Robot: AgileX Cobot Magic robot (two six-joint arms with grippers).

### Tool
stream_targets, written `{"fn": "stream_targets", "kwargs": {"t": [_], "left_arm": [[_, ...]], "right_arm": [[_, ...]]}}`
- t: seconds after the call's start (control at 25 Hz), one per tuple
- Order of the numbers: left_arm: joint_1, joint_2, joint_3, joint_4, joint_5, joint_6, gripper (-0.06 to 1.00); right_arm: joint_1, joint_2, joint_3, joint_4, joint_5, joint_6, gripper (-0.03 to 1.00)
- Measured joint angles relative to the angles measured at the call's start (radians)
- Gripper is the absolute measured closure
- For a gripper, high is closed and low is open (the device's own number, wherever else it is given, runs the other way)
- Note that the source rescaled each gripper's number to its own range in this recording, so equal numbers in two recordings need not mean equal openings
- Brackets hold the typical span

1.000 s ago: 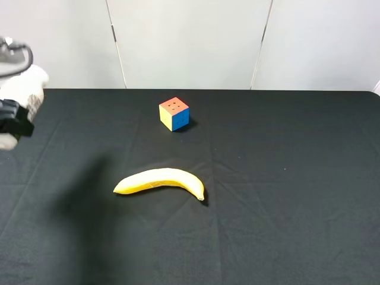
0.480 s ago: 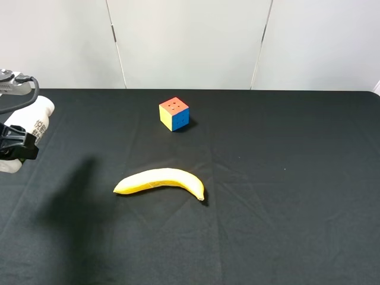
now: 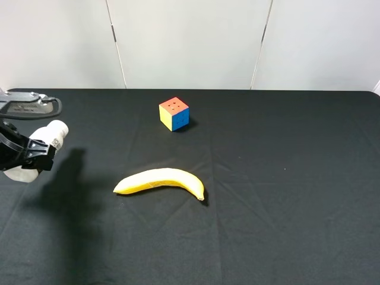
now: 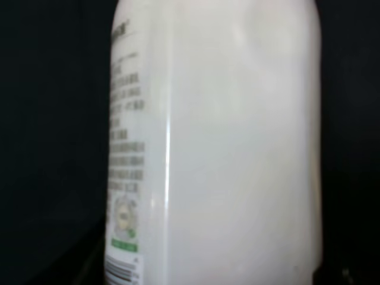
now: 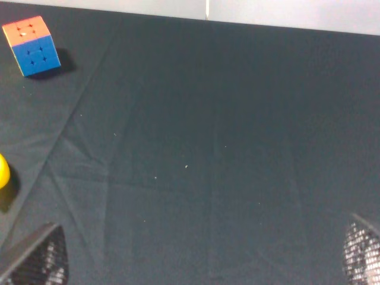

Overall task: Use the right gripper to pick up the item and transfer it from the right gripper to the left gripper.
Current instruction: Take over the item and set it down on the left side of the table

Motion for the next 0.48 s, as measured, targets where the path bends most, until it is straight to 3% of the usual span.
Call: {"fn": "stream_targets", "kwargs": {"t": [0.48], "left_arm": [[0.0, 0.078, 0.0, -0.003, -0.082, 0.0, 0.92]], "right_arm": [[0.0, 0.0, 0.0, 0.0, 0.0, 0.0, -0.03]]}}
